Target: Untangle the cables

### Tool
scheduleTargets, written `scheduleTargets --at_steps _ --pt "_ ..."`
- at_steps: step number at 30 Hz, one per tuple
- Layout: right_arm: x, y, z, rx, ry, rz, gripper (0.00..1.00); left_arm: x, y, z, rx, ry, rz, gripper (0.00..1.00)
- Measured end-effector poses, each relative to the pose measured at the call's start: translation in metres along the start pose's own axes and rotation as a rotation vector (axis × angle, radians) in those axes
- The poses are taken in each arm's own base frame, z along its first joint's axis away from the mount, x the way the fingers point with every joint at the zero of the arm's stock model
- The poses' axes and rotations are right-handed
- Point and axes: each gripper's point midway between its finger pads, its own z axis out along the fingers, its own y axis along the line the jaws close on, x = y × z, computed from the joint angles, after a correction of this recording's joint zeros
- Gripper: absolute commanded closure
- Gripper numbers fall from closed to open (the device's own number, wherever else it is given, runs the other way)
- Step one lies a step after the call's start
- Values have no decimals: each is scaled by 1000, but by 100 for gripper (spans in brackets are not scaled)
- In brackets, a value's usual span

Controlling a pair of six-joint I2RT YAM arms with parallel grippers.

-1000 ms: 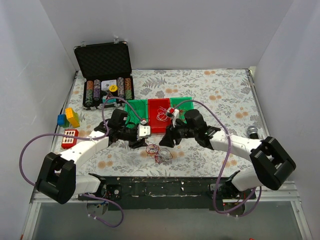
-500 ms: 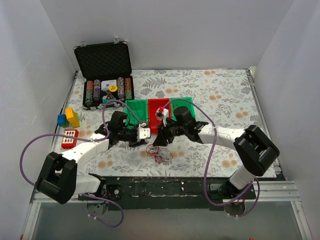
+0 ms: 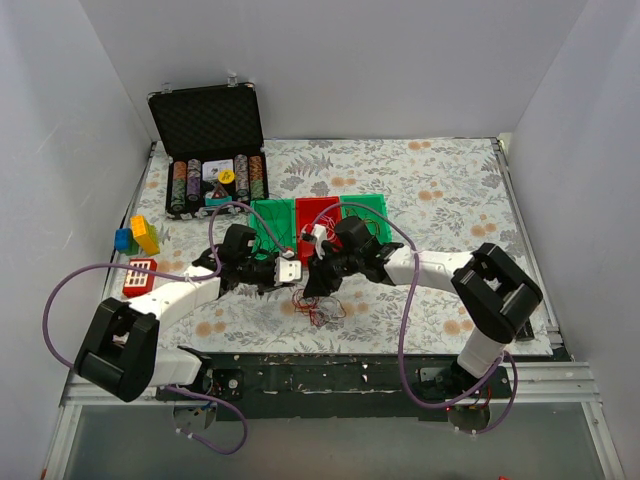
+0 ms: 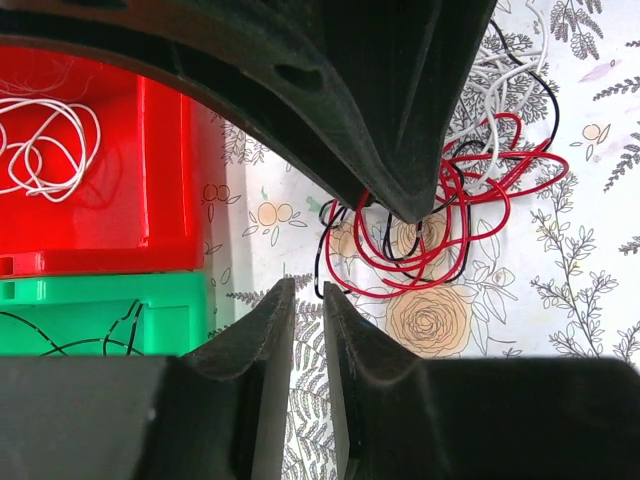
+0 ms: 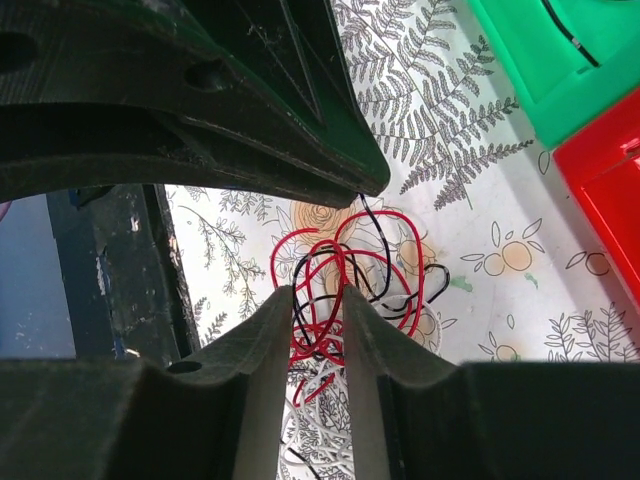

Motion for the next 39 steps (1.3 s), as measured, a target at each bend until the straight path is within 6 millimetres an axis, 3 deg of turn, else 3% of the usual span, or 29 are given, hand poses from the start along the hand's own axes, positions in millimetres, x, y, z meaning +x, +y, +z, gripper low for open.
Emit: scheduleTargets --at_steps 7,13,19,22,23,24,27,33,35,39 --pt "4 -2 1 11 13 -5 97 0 0 0 -2 0 1 100" --pt "-5 3 -13 51 -9 -18 99 2 -1 -3 -20 14 -4 100" --pt "-40 36 -53 50 -129 -102 99 8 -8 -8 -40 35 -22 100" --pt "-53 51 -73 51 -184 -139 99 3 -6 -12 -64 27 -48 78" --pt "-56 55 -78 52 -195 -146 99 0 -4 -13 -74 20 -55 56" --pt "-60 59 -84 53 -212 -157 99 -3 -3 -15 -85 10 -75 41" --pt "-65 68 -98 64 -235 -172 99 -20 4 -22 -124 -34 -133 15" --pt "-89 80 -117 88 -273 -207 99 -91 17 -60 -187 -230 -143 5" --pt "-104 87 -124 89 -300 -228 99 -120 14 -76 -179 -308 -99 5" --pt "-129 100 -136 79 -354 -263 99 -157 2 -93 -120 -417 -68 6"
